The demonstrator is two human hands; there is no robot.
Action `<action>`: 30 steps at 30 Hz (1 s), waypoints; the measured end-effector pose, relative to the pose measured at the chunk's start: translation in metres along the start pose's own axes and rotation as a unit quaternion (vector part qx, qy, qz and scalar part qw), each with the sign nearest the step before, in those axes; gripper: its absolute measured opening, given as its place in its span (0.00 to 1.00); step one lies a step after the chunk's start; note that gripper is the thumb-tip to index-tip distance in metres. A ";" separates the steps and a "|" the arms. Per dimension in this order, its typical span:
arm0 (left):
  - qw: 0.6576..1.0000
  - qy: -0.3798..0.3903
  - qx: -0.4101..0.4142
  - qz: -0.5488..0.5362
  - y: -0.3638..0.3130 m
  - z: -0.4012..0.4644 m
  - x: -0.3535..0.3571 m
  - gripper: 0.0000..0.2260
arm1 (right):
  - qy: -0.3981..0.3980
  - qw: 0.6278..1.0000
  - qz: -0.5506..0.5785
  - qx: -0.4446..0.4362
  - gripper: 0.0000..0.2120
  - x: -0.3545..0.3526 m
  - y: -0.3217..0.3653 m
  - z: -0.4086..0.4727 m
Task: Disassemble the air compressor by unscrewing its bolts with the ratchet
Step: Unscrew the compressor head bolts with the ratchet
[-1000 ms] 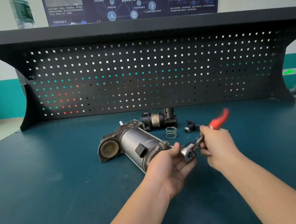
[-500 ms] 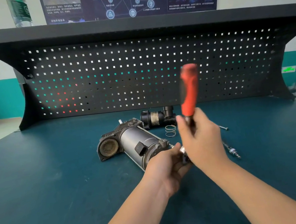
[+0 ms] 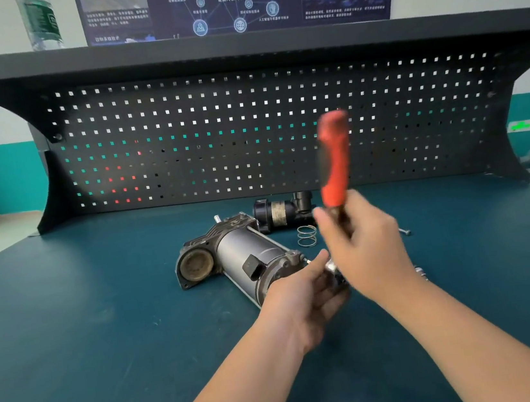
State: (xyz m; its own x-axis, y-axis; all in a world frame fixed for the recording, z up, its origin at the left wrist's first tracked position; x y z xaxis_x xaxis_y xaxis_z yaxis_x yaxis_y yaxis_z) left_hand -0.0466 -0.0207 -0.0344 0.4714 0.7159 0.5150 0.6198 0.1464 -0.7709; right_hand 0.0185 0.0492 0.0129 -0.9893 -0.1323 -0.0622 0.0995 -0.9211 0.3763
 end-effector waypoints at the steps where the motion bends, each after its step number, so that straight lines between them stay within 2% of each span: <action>1: 1.000 0.008 0.006 0.008 0.000 0.000 0.000 0.05 | 0.030 0.995 -0.005 -0.098 0.08 0.001 0.009 -0.004; 2: 1.000 0.011 0.010 0.013 0.000 -0.001 0.000 0.09 | 0.046 0.986 -0.012 -0.157 0.08 0.004 0.014 -0.008; 3: 1.000 0.009 0.011 0.011 0.000 0.000 0.000 0.11 | 0.049 0.985 -0.019 -0.166 0.10 0.006 0.014 -0.011; 4: 1.000 0.005 0.008 0.006 -0.001 -0.001 -0.001 0.11 | 0.035 0.991 -0.021 -0.124 0.11 0.007 0.012 -0.011; 6: 1.000 -0.005 -0.009 -0.012 -0.002 0.000 -0.001 0.06 | -0.027 0.998 -0.024 0.046 0.13 0.006 -0.001 -0.007; 7: 1.000 -0.011 -0.019 -0.021 -0.002 0.000 0.000 0.04 | -0.057 0.986 -0.033 0.152 0.13 0.005 -0.011 -0.005; 8: 0.999 -0.016 -0.026 -0.027 -0.002 -0.001 0.000 0.03 | -0.081 0.958 -0.026 0.275 0.13 0.003 -0.022 -0.005; 9: 0.999 -0.018 -0.030 -0.030 -0.002 0.001 0.001 0.03 | -0.108 0.907 0.019 0.406 0.13 0.003 -0.035 -0.008; 10: 0.999 -0.017 -0.031 -0.032 -0.002 0.001 0.002 0.04 | -0.129 0.835 0.089 0.527 0.13 0.004 -0.045 -0.013; 11: 0.999 -0.014 -0.031 -0.031 -0.001 0.001 0.002 0.04 | -0.148 0.763 0.149 0.612 0.12 0.006 -0.052 -0.019; 12: 0.999 -0.013 -0.031 -0.029 -0.001 0.001 0.003 0.04 | -0.157 0.721 0.172 0.653 0.12 0.008 -0.056 -0.024; 13: 0.999 -0.012 -0.030 -0.027 0.000 0.001 0.003 0.04 | -0.152 0.721 0.165 0.656 0.13 0.009 -0.057 -0.026; 14: 0.999 -0.014 -0.030 -0.025 0.000 0.001 0.002 0.05 | -0.141 0.757 0.141 0.623 0.13 0.010 -0.057 -0.025; 15: 0.999 -0.015 -0.028 -0.024 0.000 0.002 0.002 0.05 | -0.128 0.816 0.106 0.554 0.14 0.009 -0.054 -0.020; 17: 1.000 -0.013 -0.020 -0.020 0.000 0.002 0.000 0.05 | -0.092 0.934 0.023 0.346 0.14 0.005 -0.036 -0.007; 18: 1.000 -0.011 -0.016 -0.019 0.000 0.001 0.000 0.06 | -0.069 0.971 0.000 0.229 0.14 0.003 -0.025 -0.001; 19: 1.000 -0.009 -0.013 -0.017 0.000 0.000 0.001 0.05 | -0.043 0.993 -0.008 0.114 0.14 0.002 -0.014 0.001; 21: 1.000 0.001 -0.007 -0.007 0.000 -0.001 0.001 0.05 | 0.011 0.996 -0.010 -0.088 0.12 0.002 0.005 -0.001; 22: 1.000 0.003 -0.004 0.000 0.000 0.000 0.000 0.08 | 0.026 0.989 -0.009 -0.144 0.11 0.003 0.009 -0.005; 23: 1.000 0.001 -0.004 0.004 0.000 0.000 0.000 0.10 | 0.027 0.988 -0.011 -0.149 0.11 0.004 0.009 -0.008; 25: 1.000 -0.006 -0.011 -0.003 0.000 0.000 0.000 0.06 | -0.015 0.999 -0.020 -0.026 0.13 0.004 -0.002 -0.008; 27: 1.000 -0.016 -0.024 -0.014 -0.001 0.001 0.000 0.04 | -0.069 0.981 -0.037 0.178 0.14 0.002 -0.019 -0.007; 28: 0.999 -0.019 -0.028 -0.016 -0.002 0.001 0.001 0.04 | -0.086 0.949 -0.022 0.302 0.14 0.001 -0.030 -0.008; 29: 0.999 -0.019 -0.031 -0.018 -0.002 0.001 0.001 0.05 | -0.106 0.896 0.028 0.429 0.13 0.002 -0.041 -0.011; 30: 0.999 -0.017 -0.034 -0.018 -0.002 0.002 0.001 0.05 | -0.120 0.827 0.092 0.541 0.12 0.004 -0.049 -0.015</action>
State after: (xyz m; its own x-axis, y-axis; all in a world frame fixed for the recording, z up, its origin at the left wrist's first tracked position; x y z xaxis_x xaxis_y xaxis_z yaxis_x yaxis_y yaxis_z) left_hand -0.0483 -0.0189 -0.0326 0.4283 0.7336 0.5276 0.6771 0.1262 -0.7250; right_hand 0.0111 0.0877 -0.0198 -0.9740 -0.0381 0.2235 0.2240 -0.0095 0.9745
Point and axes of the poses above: each hand's wrist, its own z-axis towards the middle knuckle, its own x-axis out of the palm, y = z × x, the point moved 2 cm from there along z, towards the middle knuckle, and after that the axes turned 13 degrees about -y, right-handed, at the moved point
